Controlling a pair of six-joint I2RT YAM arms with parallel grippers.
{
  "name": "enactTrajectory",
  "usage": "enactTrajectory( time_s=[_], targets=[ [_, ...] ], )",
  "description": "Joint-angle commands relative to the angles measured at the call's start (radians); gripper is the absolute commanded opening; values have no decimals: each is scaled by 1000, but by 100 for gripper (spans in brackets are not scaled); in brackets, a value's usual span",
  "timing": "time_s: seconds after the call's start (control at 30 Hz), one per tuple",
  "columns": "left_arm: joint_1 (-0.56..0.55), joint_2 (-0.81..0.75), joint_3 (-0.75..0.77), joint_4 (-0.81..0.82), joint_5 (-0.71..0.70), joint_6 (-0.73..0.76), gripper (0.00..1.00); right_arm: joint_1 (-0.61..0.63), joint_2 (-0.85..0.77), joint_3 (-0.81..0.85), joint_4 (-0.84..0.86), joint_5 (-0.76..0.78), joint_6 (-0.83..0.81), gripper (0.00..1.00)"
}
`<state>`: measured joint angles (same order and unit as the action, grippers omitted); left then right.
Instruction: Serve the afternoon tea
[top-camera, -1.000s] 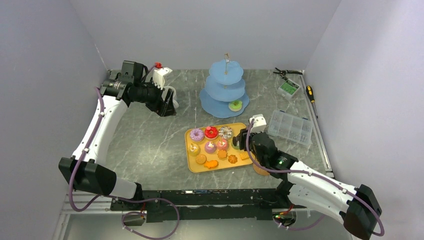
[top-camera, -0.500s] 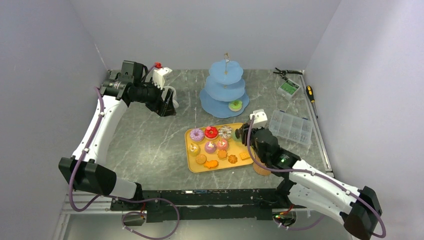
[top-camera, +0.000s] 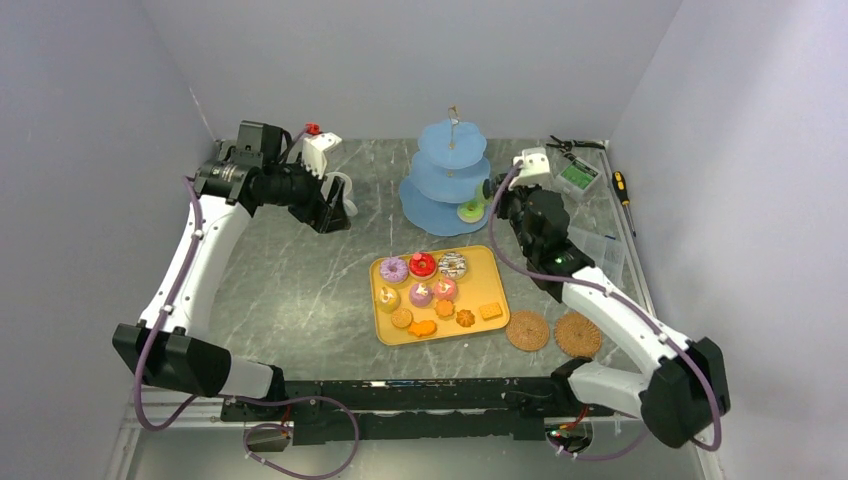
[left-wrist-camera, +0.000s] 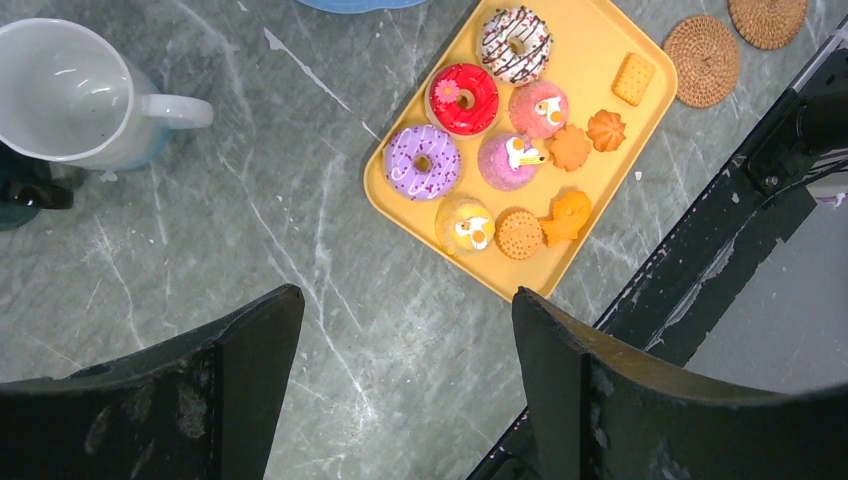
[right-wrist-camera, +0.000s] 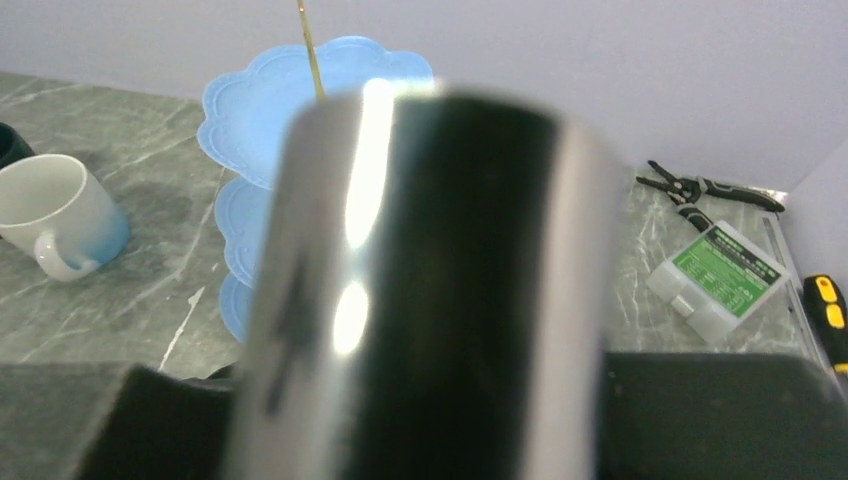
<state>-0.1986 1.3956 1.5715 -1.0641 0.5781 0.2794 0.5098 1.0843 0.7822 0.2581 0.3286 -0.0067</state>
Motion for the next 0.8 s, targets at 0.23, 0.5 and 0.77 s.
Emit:
enactTrajectory(
  time_s=[0.23, 0.5, 0.77],
  targets=[
    [7, -44, 16, 5, 12, 8, 82, -91, 212, 157, 242, -137, -44, 33],
    [8, -51, 9, 7, 7, 15, 83, -110, 344, 208, 291, -170, -33, 34],
    [10, -49, 4, 5, 8, 23, 82, -122, 424, 210, 355, -162, -23, 36]
  ],
)
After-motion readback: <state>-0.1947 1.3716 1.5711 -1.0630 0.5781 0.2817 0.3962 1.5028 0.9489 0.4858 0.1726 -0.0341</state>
